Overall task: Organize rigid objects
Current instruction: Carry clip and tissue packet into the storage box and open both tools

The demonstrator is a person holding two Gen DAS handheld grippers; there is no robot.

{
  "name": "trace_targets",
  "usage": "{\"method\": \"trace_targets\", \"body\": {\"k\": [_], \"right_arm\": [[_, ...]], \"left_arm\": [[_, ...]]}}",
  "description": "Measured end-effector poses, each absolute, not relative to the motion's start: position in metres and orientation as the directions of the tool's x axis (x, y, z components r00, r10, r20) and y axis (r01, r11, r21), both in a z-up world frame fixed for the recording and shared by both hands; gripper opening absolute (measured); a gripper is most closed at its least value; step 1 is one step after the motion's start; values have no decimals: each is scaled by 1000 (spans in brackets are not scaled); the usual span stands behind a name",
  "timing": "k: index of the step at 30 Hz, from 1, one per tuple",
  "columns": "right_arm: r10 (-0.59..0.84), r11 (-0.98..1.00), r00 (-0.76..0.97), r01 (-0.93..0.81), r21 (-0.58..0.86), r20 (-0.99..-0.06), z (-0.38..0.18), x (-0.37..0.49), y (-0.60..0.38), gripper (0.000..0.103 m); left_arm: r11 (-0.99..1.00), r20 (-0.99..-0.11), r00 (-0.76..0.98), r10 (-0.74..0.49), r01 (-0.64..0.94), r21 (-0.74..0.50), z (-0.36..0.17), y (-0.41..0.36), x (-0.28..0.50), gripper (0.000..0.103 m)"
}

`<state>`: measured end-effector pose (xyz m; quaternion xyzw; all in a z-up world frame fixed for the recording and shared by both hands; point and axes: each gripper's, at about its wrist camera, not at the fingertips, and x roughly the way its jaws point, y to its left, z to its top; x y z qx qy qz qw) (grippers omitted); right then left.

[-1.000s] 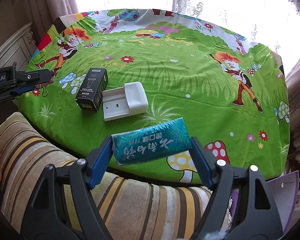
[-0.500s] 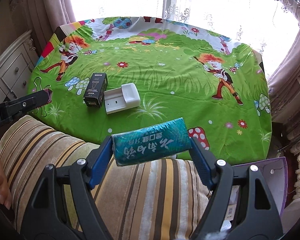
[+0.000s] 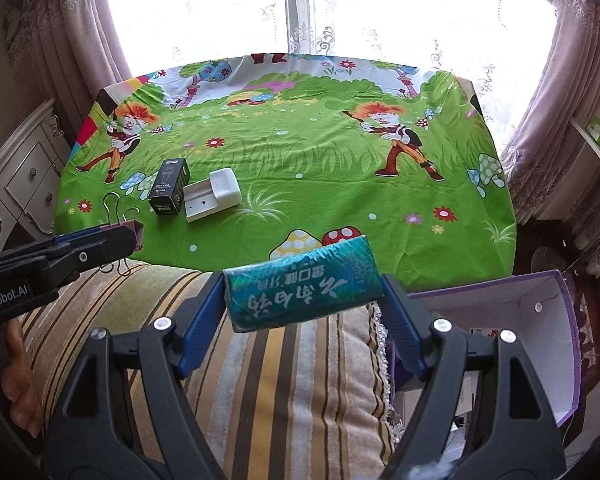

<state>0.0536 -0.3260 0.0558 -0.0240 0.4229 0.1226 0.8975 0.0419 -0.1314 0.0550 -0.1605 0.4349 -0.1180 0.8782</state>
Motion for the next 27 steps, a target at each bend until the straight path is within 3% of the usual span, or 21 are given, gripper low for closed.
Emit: {"method": "trace_targets", "body": {"k": [27], "right_arm": [[-71,994,647,106,-2,-759,58,10,-466,79]], "left_arm": [[783,-708,372,-600,454,-425,49,-267,24,37]]}}
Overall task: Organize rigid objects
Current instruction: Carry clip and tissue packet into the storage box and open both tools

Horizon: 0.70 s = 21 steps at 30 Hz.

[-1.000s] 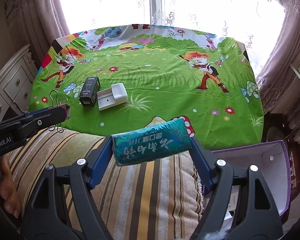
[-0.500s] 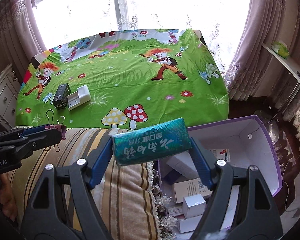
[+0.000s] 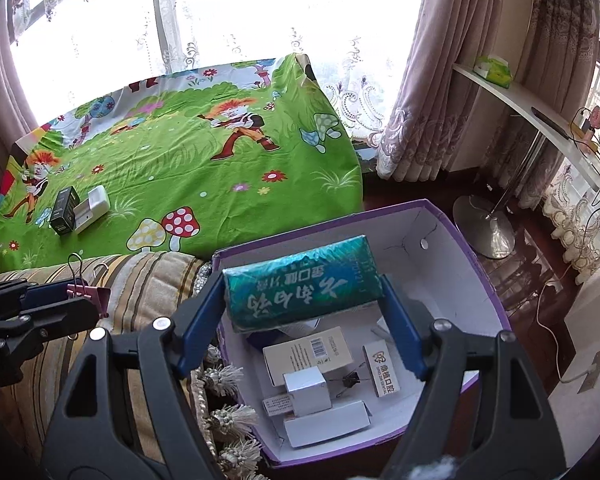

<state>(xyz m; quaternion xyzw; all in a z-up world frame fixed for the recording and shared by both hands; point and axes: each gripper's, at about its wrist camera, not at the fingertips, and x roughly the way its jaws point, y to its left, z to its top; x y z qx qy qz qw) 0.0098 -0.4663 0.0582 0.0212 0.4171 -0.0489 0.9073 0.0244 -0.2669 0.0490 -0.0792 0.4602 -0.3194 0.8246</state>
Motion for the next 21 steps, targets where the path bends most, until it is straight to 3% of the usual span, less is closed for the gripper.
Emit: {"method": "trace_targets", "body": {"k": [4,9,21], "right_arm": [[-117,987,644,157,-19,-756,62,9,-478,82],[-142,983,639,183,-29,-756,63,8,-485,87],[-121,989,642,142,-38,-757,63,11,-468,88]], "left_arm": [[745,-696,333,-636,498,-443,49,-282,24,37],[717,-682,306,-664,519,-466,49,-288,23,51],[739,-677,339,-653,481,-472,51,-275,27,51]]}}
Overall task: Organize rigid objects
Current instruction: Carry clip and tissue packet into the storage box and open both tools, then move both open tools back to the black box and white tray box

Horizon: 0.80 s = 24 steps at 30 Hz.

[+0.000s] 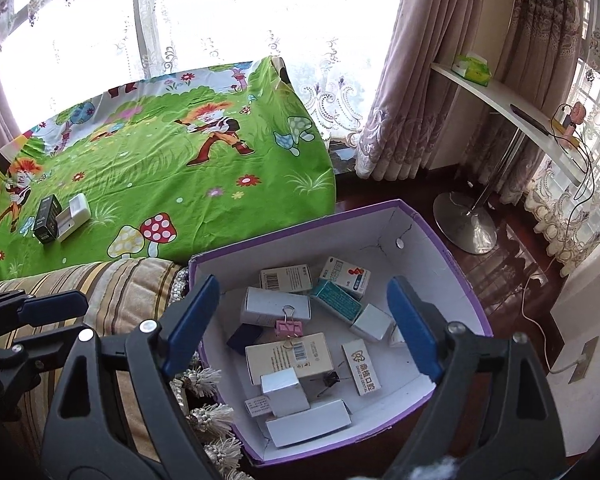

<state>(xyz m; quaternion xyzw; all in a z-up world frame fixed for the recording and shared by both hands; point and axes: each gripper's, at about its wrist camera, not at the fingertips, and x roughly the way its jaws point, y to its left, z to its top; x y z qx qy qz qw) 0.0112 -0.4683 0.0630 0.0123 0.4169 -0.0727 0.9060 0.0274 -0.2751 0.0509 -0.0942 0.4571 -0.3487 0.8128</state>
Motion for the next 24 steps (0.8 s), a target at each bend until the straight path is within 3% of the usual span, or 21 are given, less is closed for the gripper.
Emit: {"method": "trace_targets", "body": {"k": [14,24], "right_arm": [[-71,997,662,41,-59,-746,72,21,-425,88],[-14,992,673,-85,-97,-739,84,45,-368,88]], "left_arm": [[782,-666,416,-619,405,-474,59,-234,42,51],[848,-687,498,-529,299,-437,65,-174,70,51]]}}
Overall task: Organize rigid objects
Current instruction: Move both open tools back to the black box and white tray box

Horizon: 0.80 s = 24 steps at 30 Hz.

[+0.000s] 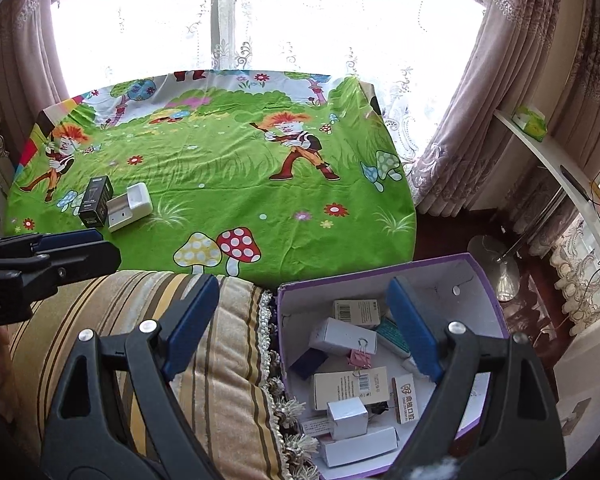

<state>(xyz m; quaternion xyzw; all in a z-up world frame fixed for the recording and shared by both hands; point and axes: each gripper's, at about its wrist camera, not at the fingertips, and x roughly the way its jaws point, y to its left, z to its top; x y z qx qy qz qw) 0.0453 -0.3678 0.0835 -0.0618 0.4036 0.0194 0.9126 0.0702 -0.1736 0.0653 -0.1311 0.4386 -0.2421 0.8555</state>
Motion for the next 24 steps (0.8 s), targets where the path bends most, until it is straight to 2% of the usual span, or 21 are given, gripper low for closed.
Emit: {"method": "trace_targets", "body": {"k": [10,16,24], "right_arm": [[62,970,668,-216,-114,-742,96,105,-291,88],[103,947,647,-296,-126,-755,92,138,-241,88],[162,909,566,-404,-100,-808,63,187,-194,89]], "left_arm": [[925,-741,571,-353,97,-367,64,-88,123,51],[931,-749,602,-277,-26,-364,68,-43,151,51],[906,-769,610,-191,-192,-378,55,-4,196,66]]}}
